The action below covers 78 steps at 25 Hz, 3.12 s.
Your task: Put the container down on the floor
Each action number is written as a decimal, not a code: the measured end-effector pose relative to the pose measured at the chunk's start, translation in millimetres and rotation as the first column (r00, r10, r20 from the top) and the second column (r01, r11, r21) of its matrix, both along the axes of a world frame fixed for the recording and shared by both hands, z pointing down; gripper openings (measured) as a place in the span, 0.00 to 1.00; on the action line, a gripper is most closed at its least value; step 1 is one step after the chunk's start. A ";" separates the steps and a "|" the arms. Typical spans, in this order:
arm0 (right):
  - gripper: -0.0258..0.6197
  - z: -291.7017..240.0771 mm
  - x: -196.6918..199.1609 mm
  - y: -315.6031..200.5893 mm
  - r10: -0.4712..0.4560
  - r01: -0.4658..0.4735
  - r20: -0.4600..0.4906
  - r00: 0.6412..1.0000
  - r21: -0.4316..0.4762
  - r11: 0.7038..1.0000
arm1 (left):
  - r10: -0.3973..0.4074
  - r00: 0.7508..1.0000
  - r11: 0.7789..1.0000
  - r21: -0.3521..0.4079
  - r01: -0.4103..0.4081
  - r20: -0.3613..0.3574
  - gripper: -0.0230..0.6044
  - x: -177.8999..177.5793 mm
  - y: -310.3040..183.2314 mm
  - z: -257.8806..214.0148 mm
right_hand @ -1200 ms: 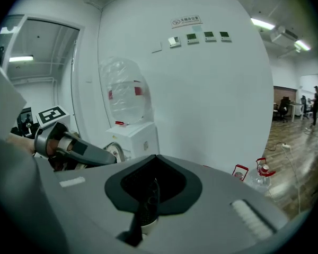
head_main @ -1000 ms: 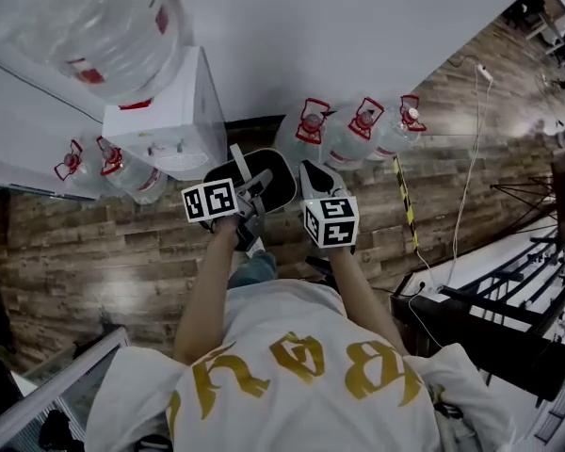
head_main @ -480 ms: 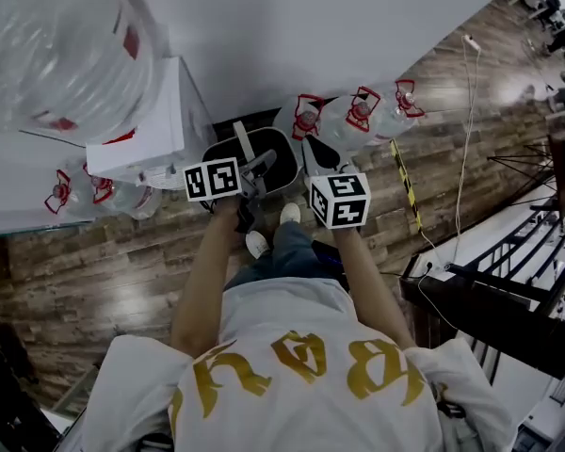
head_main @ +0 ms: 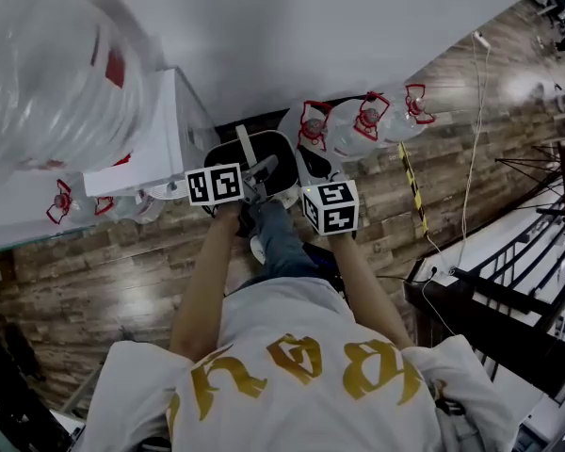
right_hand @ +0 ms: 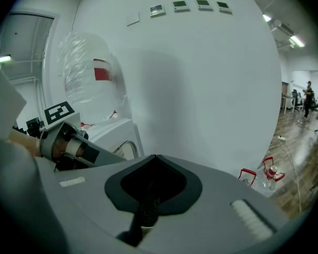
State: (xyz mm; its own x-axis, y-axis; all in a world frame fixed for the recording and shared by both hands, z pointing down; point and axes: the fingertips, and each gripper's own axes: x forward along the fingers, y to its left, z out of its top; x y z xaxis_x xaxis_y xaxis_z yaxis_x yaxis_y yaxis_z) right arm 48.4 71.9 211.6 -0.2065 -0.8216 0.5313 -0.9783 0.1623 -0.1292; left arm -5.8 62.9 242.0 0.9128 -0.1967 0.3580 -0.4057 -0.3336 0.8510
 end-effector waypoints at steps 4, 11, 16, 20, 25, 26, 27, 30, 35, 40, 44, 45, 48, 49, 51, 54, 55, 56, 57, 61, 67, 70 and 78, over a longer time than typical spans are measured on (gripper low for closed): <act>0.08 16.1 2.7 -16.8 -0.010 0.011 0.006 1.000 -0.032 0.999 | 0.012 1.000 1.000 -0.012 -0.012 0.021 0.12 3.7 -12.6 13.9; 0.08 54.1 1.4 -37.0 -0.104 0.096 -0.082 0.991 -0.090 0.991 | 0.012 0.999 0.998 -0.068 -0.009 0.050 0.12 2.5 -27.1 60.5; 0.08 79.0 4.5 -44.9 -0.145 0.134 -0.086 0.986 -0.127 0.983 | -0.002 0.997 0.996 -0.088 0.008 0.072 0.12 1.7 -35.5 87.8; 0.08 99.0 6.1 -48.7 -0.202 0.183 -0.101 0.974 -0.167 0.969 | -0.010 0.996 0.995 -0.097 0.019 0.090 0.11 -1.5 -44.9 108.3; 0.08 121.3 7.3 -51.5 -0.245 0.222 -0.096 0.965 -0.200 0.954 | -0.019 0.992 0.993 -0.110 0.033 0.125 0.11 -7.5 -51.7 136.8; 0.08 125.3 6.4 -52.0 -0.254 0.232 -0.093 0.963 -0.205 0.951 | -0.023 0.991 0.993 -0.112 0.038 0.131 0.11 -8.6 -52.7 141.8; 0.08 129.8 5.5 -52.8 -0.264 0.241 -0.089 0.960 -0.211 0.947 | -0.026 0.990 0.993 -0.114 0.042 0.138 0.11 -9.5 -53.9 147.2; 0.08 146.7 3.7 -56.7 -0.290 0.265 -0.083 0.953 -0.229 0.937 | -0.025 0.985 0.991 -0.122 0.046 0.172 0.11 -11.8 -57.8 167.4; 0.08 176.7 -1.4 -57.9 -0.314 0.289 -0.066 0.947 -0.253 0.923 | -0.006 0.974 0.989 -0.144 0.040 0.225 0.09 -19.3 -56.8 200.6; 0.08 205.2 -11.9 -58.7 -0.344 0.322 -0.036 0.938 -0.272 0.907 | -0.020 0.967 0.983 -0.169 0.064 0.254 0.08 -24.6 -57.6 232.1; 0.08 233.5 -16.8 -61.8 -0.352 0.335 -0.008 0.936 -0.287 0.897 | -0.040 0.959 0.977 -0.192 0.098 0.282 0.08 -24.9 -63.3 265.8; 0.08 240.8 -17.7 -61.4 -0.352 0.336 -0.002 0.936 -0.295 0.894 | -0.043 0.956 0.975 -0.196 0.103 0.290 0.08 -24.9 -63.5 273.8; 0.08 261.2 -20.1 -60.6 -0.354 0.339 0.013 0.935 -0.316 0.886 | -0.043 0.948 0.973 -0.203 0.111 0.315 0.07 -25.7 -63.8 296.3; 0.08 267.5 -20.6 -61.0 -0.356 0.342 0.015 0.934 -0.320 0.884 | -0.042 0.946 0.973 -0.204 0.113 0.322 0.07 -26.0 -64.4 303.7; 0.08 280.3 -21.5 -62.6 -0.356 0.344 0.023 0.934 -0.328 0.880 | -0.046 0.942 0.972 -0.204 0.119 0.332 0.07 -27.8 -66.5 319.3; 0.08 299.8 -23.9 -61.5 -0.349 0.341 0.040 0.936 -0.344 0.875 | -0.058 0.936 0.965 -0.220 0.141 0.346 0.07 -33.6 -66.1 343.7; 0.08 305.9 -24.0 -62.2 -0.349 0.341 0.041 0.936 -0.347 0.874 | -0.063 0.934 0.963 -0.224 0.150 0.351 0.07 -34.7 -66.6 351.6; 0.08 311.6 -23.6 -63.9 -0.348 0.341 0.042 0.936 -0.349 0.873 | -0.068 0.932 0.961 -0.227 0.157 0.356 0.07 -35.0 -67.8 359.4; 0.08 316.8 -23.3 -65.9 -0.348 0.340 0.043 0.937 -0.350 0.873 | -0.069 0.930 0.960 -0.231 0.161 0.361 0.07 -34.9 -68.8 366.8; 0.08 336.1 -24.7 -72.3 -0.345 0.340 0.050 0.937 -0.351 0.873 | -0.053 0.920 0.958 -0.241 0.157 0.387 0.06 -37.3 -69.7 393.4; 0.08 364.8 -22.7 -73.5 -0.306 0.304 0.056 0.950 -0.384 0.872 | -0.051 0.908 0.957 -0.241 0.164 0.416 0.06 -36.9 -72.8 424.7; 0.08 378.5 -30.4 -72.8 -0.303 0.303 0.065 0.951 -0.398 0.866 | -0.047 0.900 0.955 -0.243 0.167 0.434 0.06 -38.1 -74.9 442.8; 0.08 413.7 -53.1 -74.8 -0.343 0.340 0.071 0.937 -0.420 0.841 | -0.047 0.876 0.952 -0.243 0.184 0.480 0.06 -43.8 -76.1 481.5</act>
